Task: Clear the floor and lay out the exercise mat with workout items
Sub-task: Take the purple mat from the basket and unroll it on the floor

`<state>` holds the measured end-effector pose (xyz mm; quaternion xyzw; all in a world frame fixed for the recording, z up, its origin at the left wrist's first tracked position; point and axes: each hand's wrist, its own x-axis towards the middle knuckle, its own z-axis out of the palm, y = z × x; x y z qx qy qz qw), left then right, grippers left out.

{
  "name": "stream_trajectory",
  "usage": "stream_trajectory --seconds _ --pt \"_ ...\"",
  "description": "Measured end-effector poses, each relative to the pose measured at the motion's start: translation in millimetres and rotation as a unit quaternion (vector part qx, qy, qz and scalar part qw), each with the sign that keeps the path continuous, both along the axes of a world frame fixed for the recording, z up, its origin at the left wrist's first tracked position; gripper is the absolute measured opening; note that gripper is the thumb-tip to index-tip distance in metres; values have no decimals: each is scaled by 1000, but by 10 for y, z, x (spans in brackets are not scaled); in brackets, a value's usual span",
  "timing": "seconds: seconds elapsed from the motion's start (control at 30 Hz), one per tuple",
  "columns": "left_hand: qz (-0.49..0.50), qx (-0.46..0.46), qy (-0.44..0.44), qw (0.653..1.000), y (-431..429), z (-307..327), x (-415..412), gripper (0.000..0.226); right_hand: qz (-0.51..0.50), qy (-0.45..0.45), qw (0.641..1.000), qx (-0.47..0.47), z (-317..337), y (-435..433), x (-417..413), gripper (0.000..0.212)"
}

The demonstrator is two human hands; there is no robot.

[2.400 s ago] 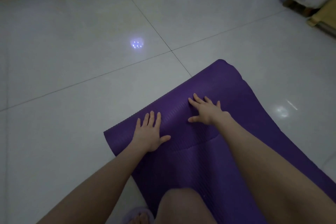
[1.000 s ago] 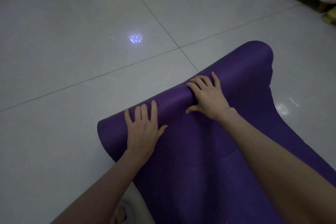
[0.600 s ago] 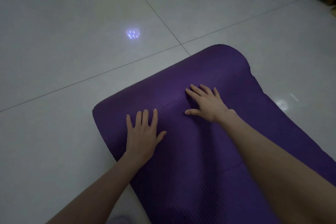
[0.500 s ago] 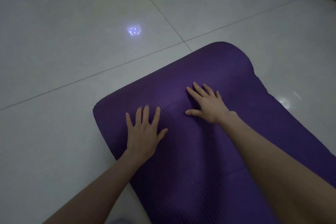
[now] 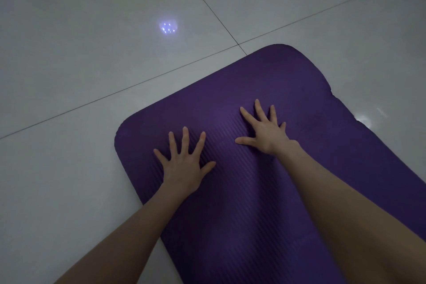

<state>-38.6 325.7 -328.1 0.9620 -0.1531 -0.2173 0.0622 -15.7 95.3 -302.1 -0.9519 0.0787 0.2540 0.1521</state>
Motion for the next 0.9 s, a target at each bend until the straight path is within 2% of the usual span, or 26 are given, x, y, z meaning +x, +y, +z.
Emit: stream_trajectory --seconds 0.47,0.7,0.9 --pt "4 14 6 1000 -28 -86 37 80 0 17 1000 11 -166 -64 50 90" --pt "12 -6 17 1000 -161 -52 -237 102 -50 11 999 -7 -135 -252 -295 107" --pt "20 -12 55 998 -179 -83 -192 107 -60 34 998 4 -187 -333 -385 109"
